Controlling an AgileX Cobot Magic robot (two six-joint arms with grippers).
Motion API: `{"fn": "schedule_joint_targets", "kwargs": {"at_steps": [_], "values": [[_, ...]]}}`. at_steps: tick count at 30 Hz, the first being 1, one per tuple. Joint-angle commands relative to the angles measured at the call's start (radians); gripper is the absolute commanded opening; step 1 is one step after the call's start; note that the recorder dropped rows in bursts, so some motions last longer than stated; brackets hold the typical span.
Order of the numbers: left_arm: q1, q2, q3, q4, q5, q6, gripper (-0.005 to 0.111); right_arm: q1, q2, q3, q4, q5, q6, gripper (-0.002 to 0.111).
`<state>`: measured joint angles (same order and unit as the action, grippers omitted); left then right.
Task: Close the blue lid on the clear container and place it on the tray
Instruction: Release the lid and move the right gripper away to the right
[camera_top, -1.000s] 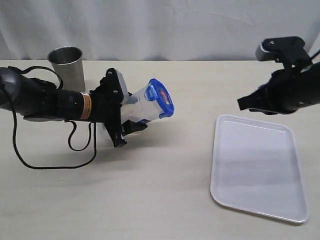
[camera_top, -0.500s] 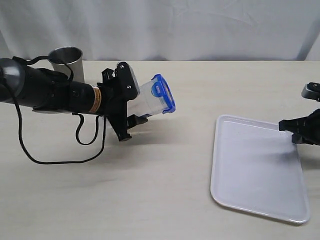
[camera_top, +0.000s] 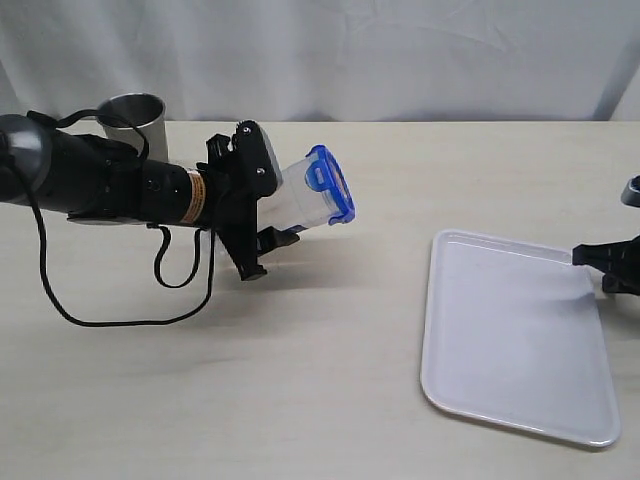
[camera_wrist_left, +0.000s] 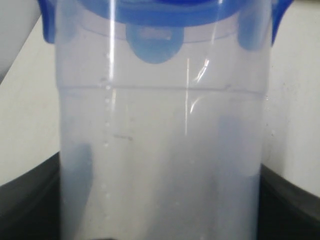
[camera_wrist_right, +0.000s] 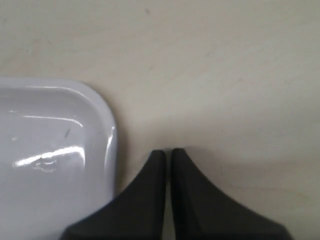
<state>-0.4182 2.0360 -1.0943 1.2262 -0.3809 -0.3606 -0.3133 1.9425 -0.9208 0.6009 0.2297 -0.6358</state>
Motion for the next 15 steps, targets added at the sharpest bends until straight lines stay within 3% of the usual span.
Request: {"fn": "schedule_joint_targets", "kwargs": {"at_steps": [1,15], "values": [[0.001,-0.013,-0.007,-0.007,-0.021,-0.009,0.000,0.002,0.016,-0.021,0.023,0.037,-0.007,0.004],[0.001,-0.013,-0.007,-0.007,-0.021,-0.009,0.000,0.002,0.016,-0.021,0.398,0.084,-0.393,0.004]]}}
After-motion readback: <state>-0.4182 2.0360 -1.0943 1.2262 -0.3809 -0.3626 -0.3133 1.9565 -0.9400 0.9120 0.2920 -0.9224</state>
